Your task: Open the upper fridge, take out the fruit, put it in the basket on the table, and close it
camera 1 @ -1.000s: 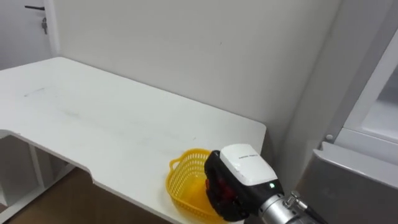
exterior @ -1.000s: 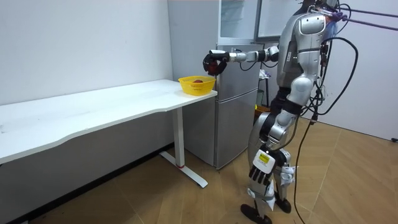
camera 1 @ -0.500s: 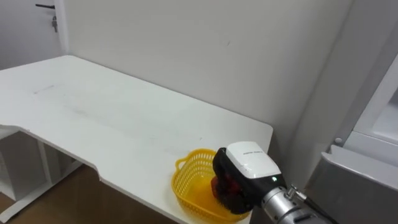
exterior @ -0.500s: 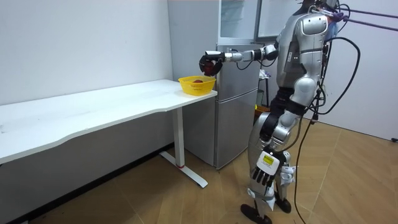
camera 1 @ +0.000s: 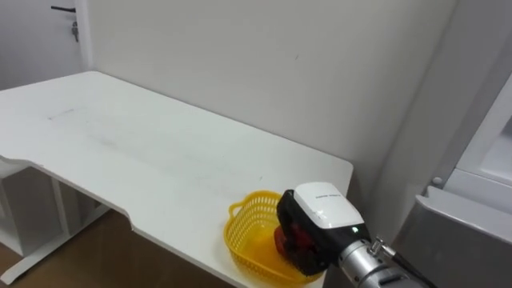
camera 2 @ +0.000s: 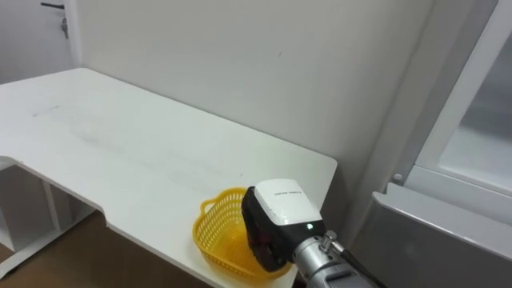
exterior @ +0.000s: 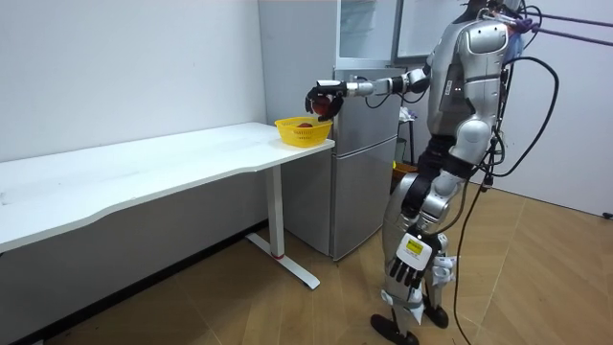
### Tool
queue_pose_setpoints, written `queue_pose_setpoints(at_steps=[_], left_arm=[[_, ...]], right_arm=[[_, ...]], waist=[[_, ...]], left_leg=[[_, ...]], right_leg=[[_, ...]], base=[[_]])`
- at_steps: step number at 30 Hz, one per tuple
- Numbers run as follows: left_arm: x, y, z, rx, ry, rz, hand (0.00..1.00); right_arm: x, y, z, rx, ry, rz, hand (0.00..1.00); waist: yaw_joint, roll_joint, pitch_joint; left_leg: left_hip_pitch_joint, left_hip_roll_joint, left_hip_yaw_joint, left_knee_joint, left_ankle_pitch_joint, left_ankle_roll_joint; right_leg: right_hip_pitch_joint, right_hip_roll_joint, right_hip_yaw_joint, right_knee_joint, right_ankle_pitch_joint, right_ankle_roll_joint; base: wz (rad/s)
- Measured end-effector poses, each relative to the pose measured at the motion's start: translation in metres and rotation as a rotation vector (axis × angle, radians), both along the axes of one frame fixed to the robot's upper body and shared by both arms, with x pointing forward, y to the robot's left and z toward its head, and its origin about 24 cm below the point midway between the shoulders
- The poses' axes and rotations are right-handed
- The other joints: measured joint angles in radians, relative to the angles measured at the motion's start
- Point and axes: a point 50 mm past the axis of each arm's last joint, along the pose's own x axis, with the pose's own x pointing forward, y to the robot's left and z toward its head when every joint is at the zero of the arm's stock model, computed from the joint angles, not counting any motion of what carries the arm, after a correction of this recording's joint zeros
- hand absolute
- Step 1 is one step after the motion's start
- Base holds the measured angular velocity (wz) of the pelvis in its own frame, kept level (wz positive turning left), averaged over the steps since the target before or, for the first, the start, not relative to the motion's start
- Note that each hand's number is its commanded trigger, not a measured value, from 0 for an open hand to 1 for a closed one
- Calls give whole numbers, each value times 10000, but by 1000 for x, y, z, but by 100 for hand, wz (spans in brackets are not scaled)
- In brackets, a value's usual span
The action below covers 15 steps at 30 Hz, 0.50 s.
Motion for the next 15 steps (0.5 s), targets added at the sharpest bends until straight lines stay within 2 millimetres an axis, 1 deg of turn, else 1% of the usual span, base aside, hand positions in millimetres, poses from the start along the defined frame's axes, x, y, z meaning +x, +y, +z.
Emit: queue_pose_setpoints(at_steps=[15], left_arm=[[1,0,0,-9,-33,-13,0]], right_arm=[[1,0,1,4,-42,-16,0]], waist=[[4,-2,-1]], left_leg=[[-18,3,-11,12,-1,-1]], right_leg=[[-3,2,-3,3,0,0]], base=[[0]])
